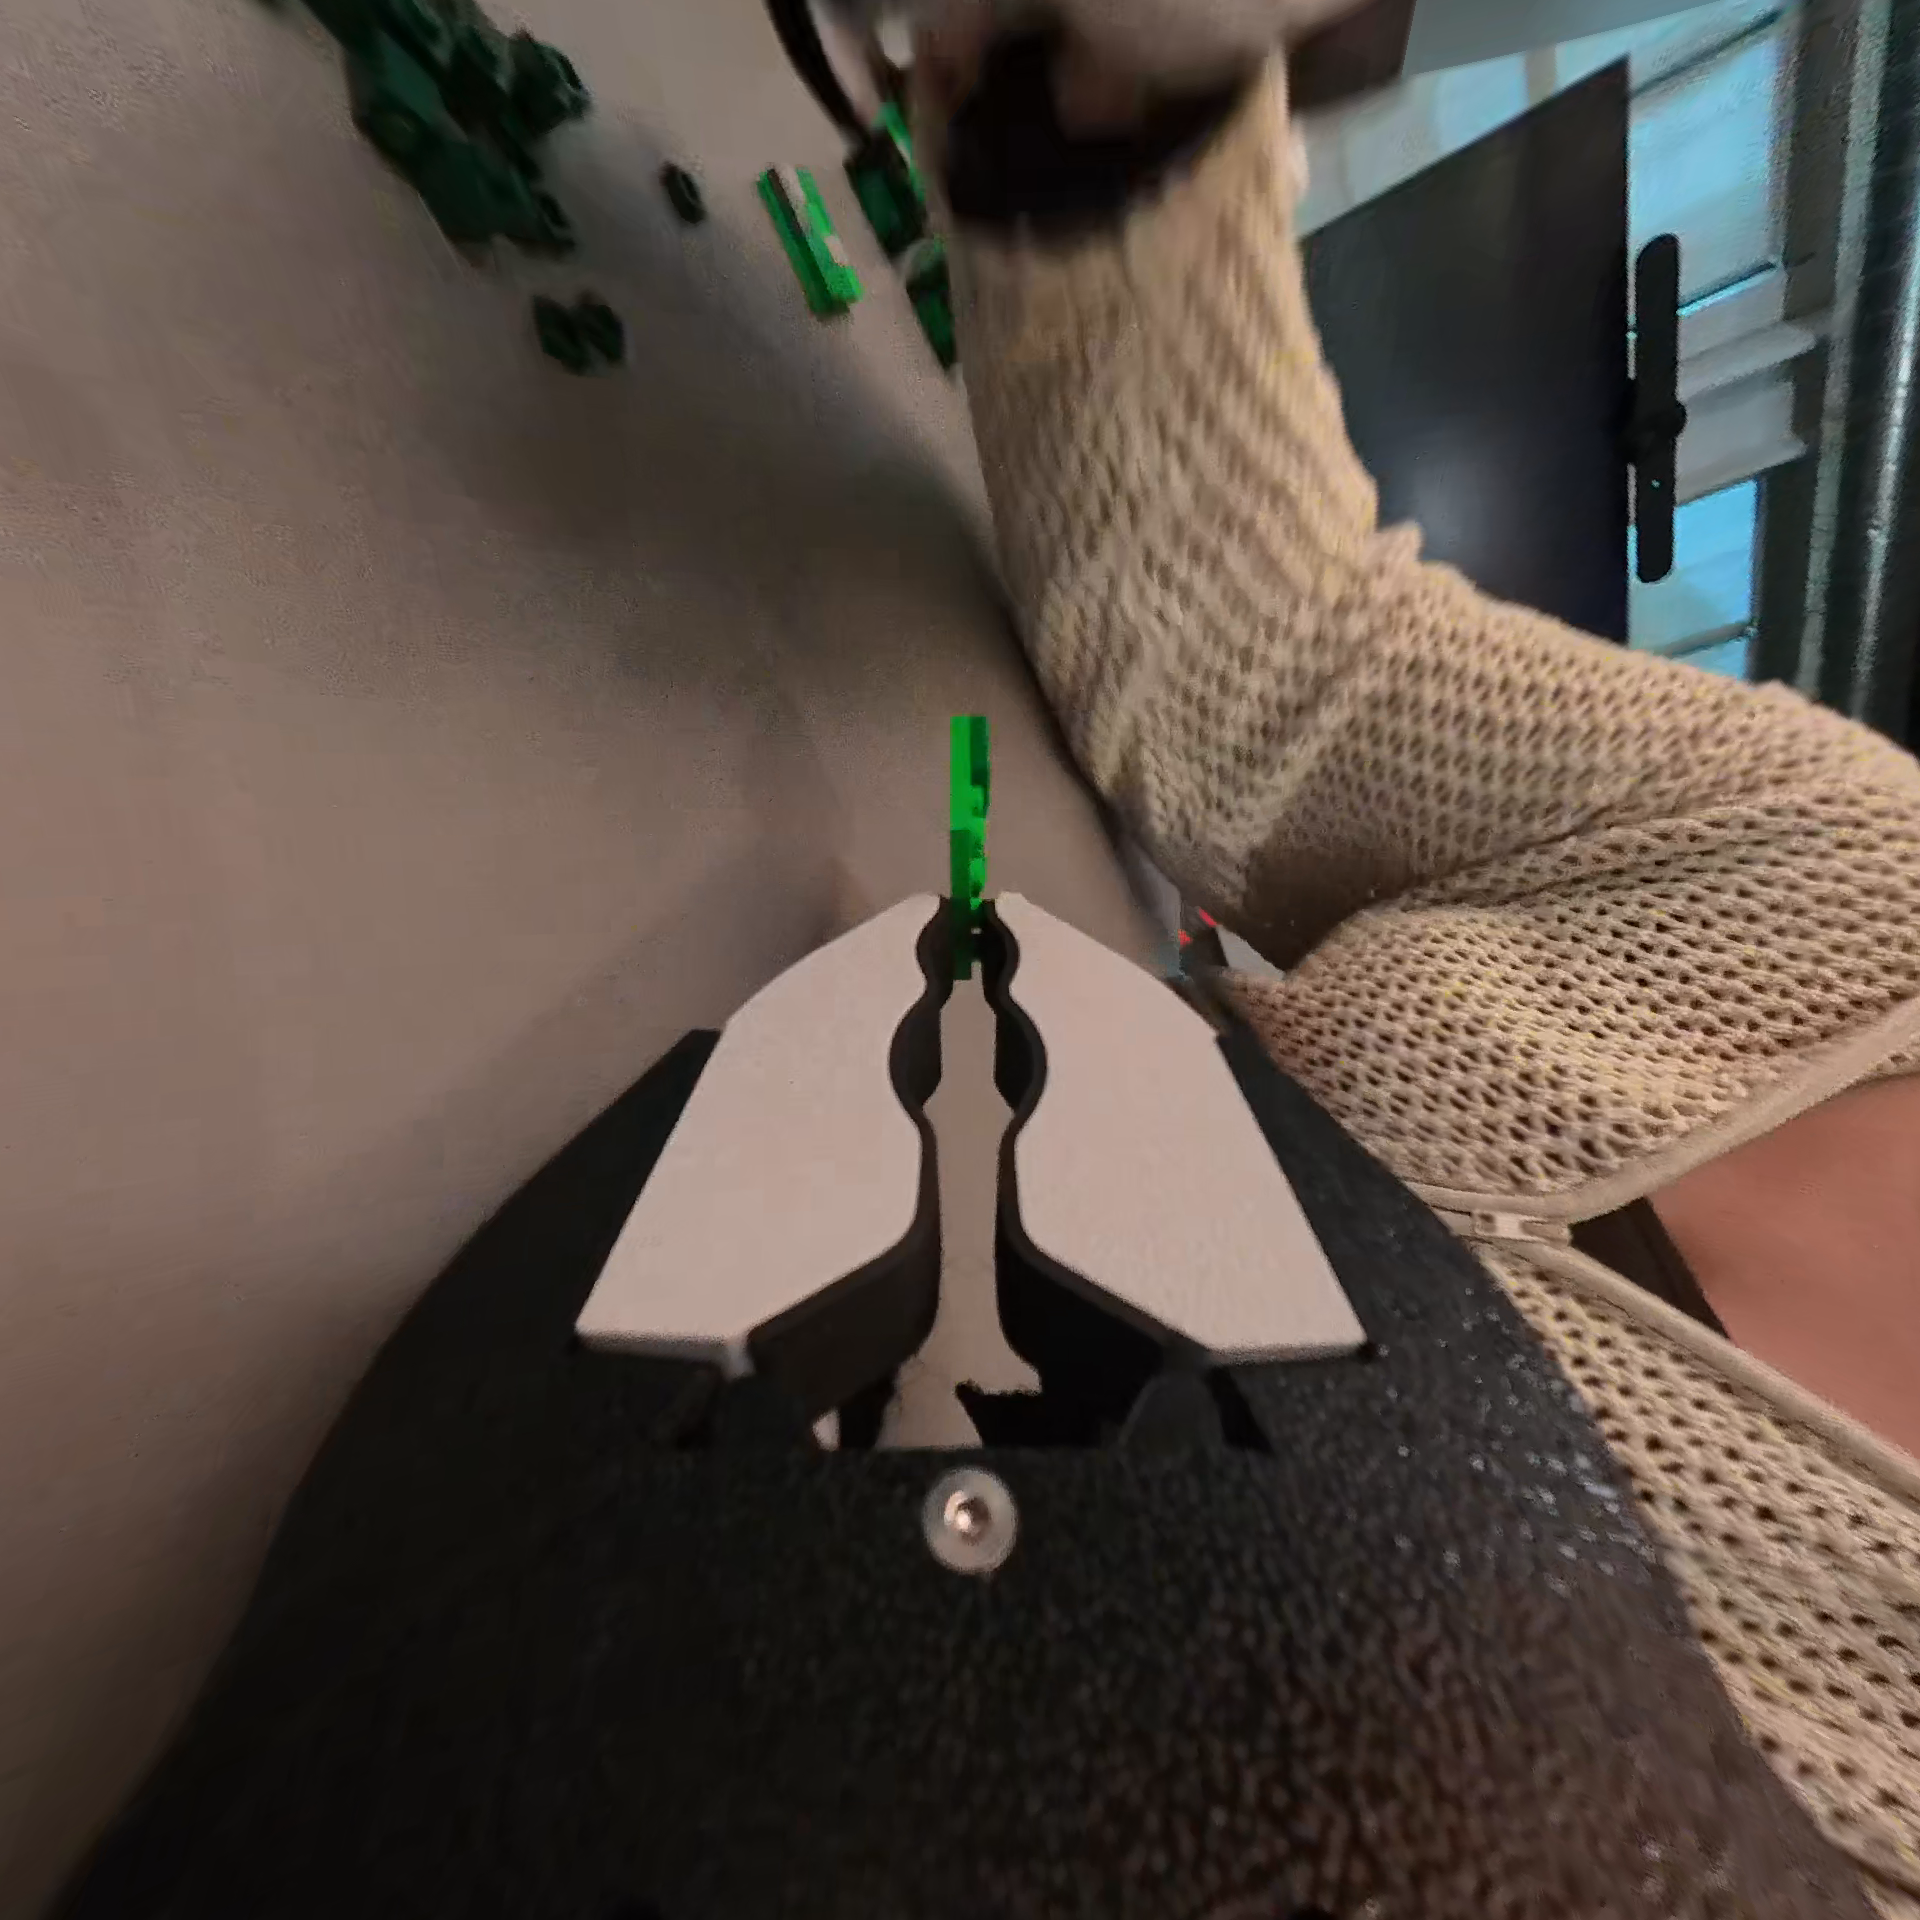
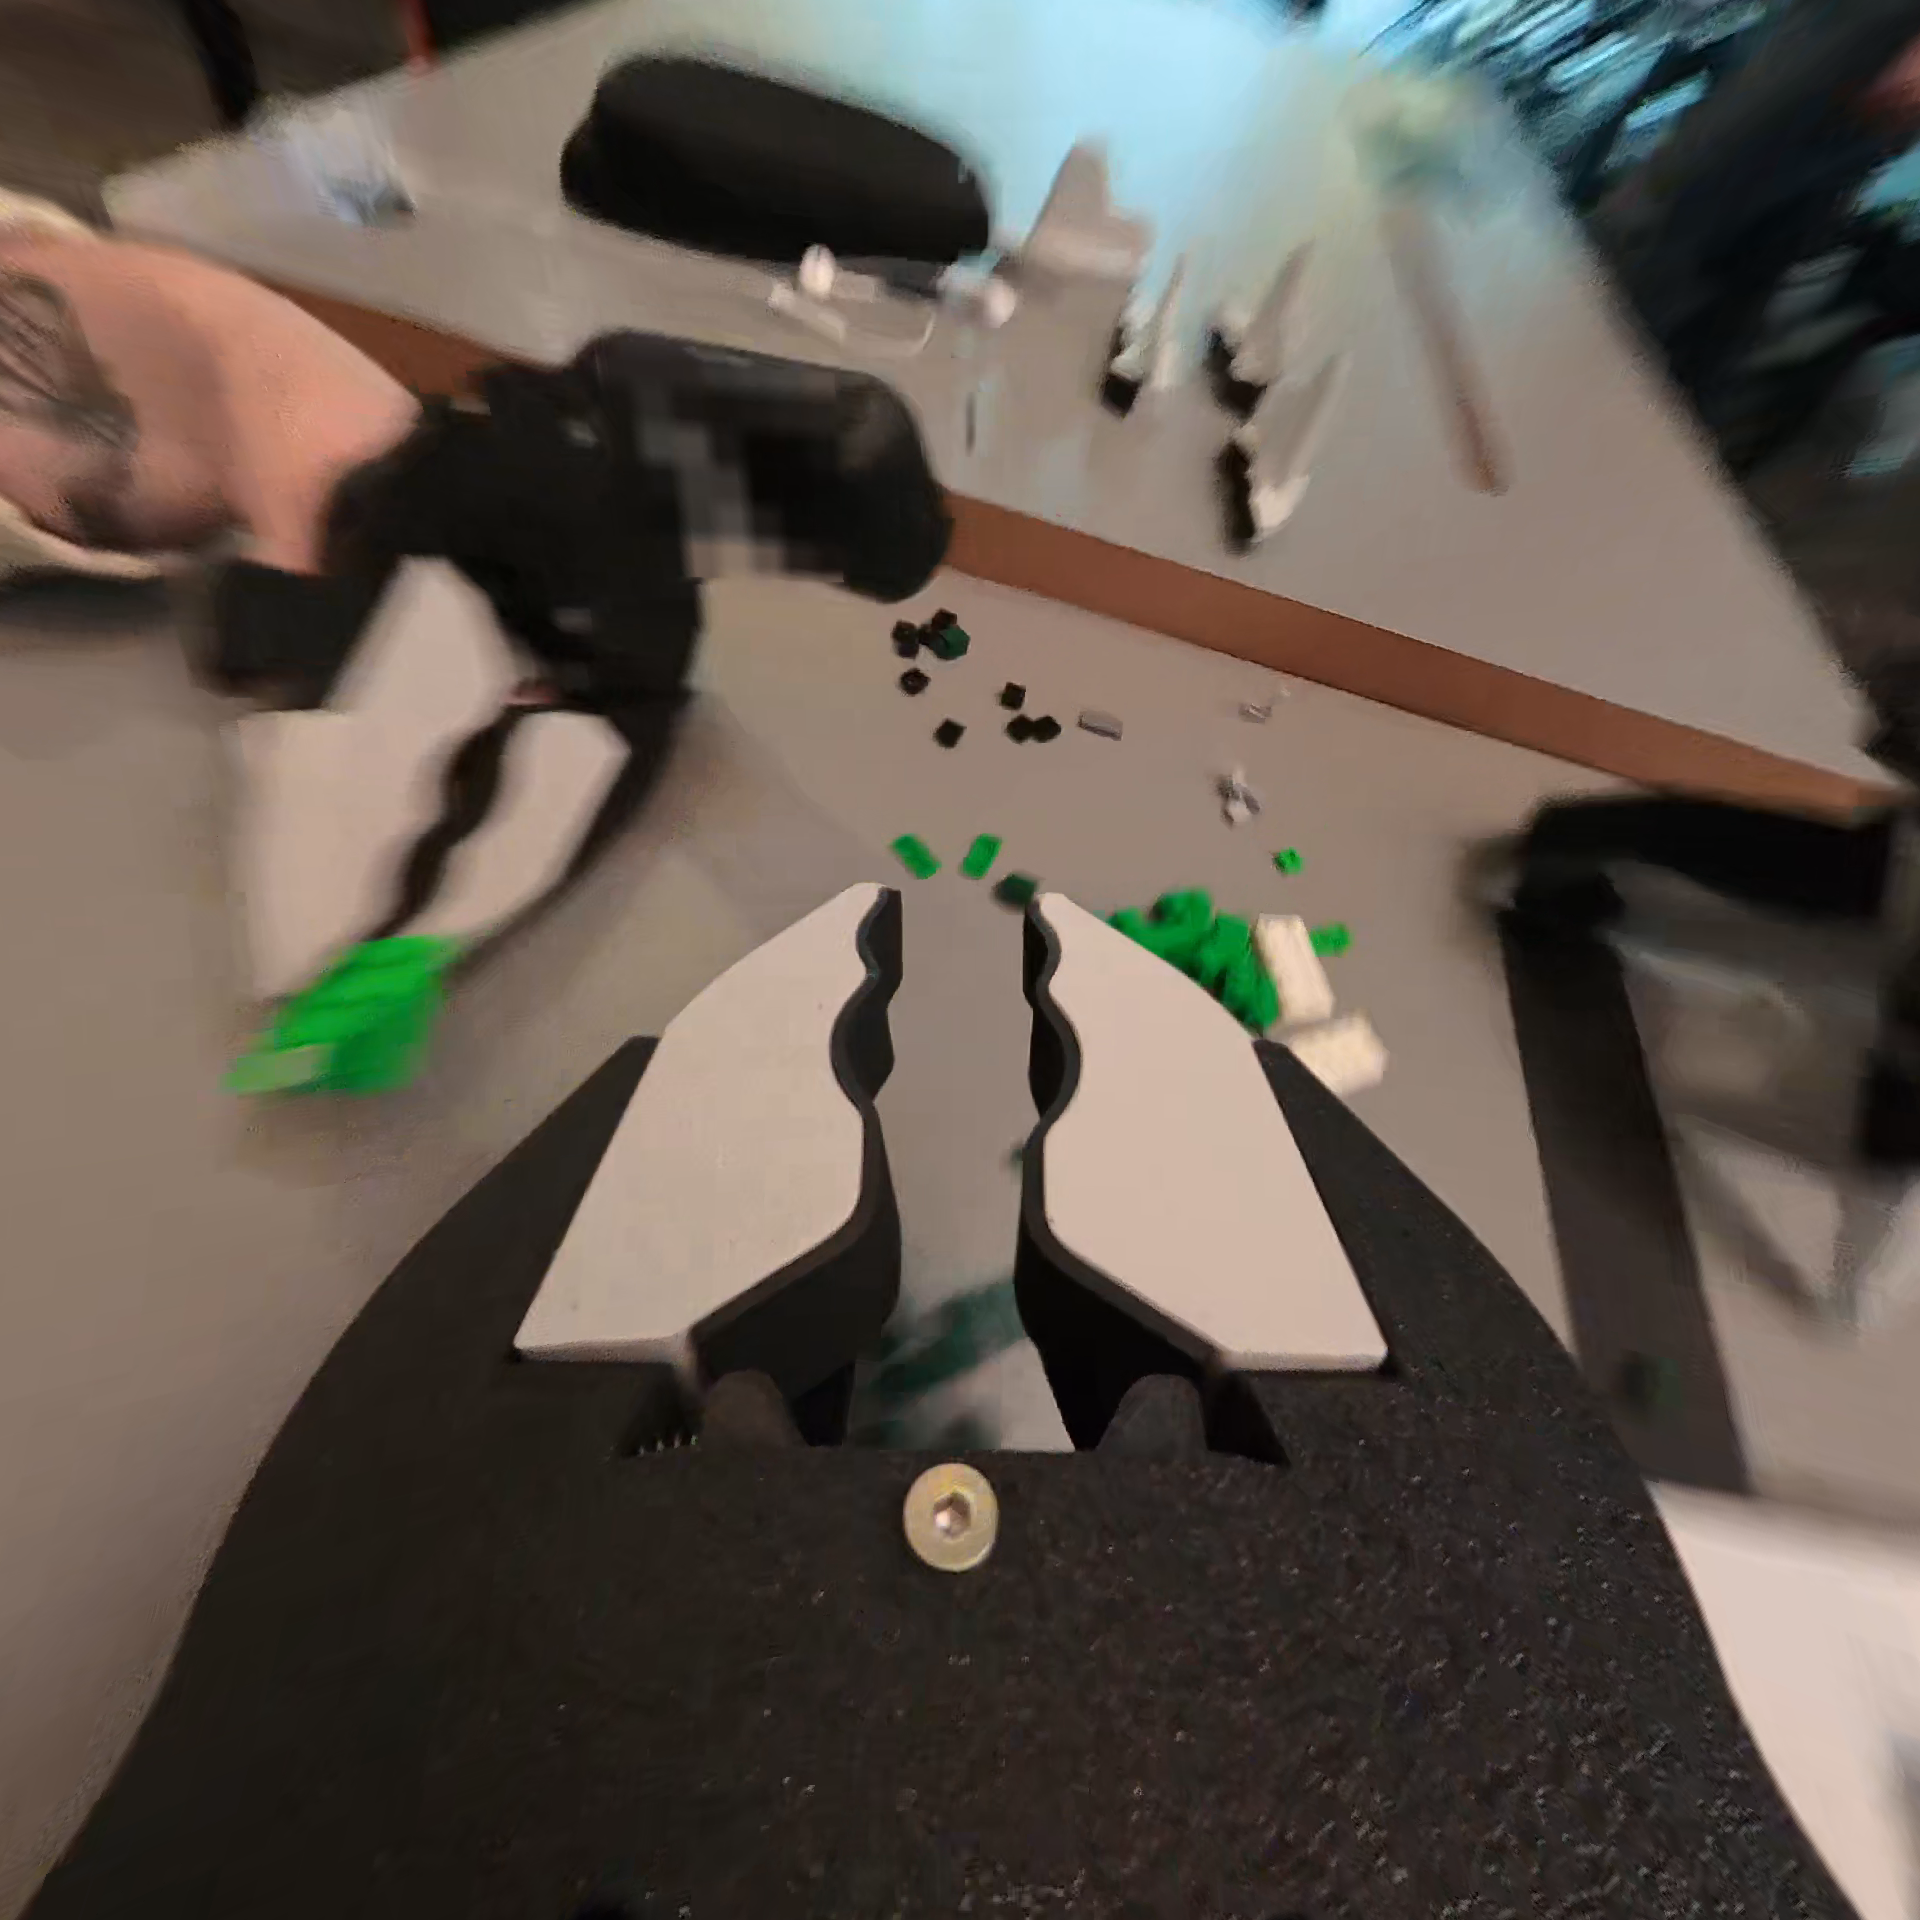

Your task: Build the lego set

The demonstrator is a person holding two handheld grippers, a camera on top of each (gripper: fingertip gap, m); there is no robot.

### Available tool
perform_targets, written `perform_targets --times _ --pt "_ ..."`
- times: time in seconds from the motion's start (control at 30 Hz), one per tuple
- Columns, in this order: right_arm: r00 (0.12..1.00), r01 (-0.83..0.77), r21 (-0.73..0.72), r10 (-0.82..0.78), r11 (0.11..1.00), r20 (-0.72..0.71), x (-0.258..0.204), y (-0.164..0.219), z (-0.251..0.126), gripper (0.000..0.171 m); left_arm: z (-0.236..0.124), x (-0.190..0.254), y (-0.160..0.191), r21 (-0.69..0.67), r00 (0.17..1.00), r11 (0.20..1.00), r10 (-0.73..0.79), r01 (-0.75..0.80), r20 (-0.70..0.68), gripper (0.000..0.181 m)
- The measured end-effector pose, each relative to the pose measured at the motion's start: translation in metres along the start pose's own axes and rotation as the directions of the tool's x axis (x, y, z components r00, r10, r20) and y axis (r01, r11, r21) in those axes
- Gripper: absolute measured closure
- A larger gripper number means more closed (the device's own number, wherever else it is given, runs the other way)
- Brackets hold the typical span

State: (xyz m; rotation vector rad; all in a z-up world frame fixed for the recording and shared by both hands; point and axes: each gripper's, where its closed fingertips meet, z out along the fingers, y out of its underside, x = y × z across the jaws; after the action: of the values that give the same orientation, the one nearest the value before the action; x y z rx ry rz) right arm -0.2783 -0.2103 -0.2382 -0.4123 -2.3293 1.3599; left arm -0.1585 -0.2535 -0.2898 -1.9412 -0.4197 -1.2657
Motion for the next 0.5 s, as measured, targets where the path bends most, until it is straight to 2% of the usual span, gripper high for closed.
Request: perform_targets --times 0.1,0.27,0.5 --pt "0.991 0.045 -0.152 -0.025 0.987 0.131 0.032 0.003 0.043 0.148 0.001 0.001 0.003 -0.016 1.0 1.0 -0.007 0.007 -0.014 0.177" --pt "0.96 0.063 -0.35 0.04 0.935 0.279 0.064 0.02 0.099 0.142 0.002 0.003 0.003 -0.019 0.999 1.0 -0.015 0.014 -0.036 0.177" --pt "0.939 0.162 -0.509 0.026 0.845 0.342 0.085 0.043 0.13 0.148 0.001 0.003 0.003 -0.015 0.999 1.0 -0.021 0.02 -0.044 0.177"
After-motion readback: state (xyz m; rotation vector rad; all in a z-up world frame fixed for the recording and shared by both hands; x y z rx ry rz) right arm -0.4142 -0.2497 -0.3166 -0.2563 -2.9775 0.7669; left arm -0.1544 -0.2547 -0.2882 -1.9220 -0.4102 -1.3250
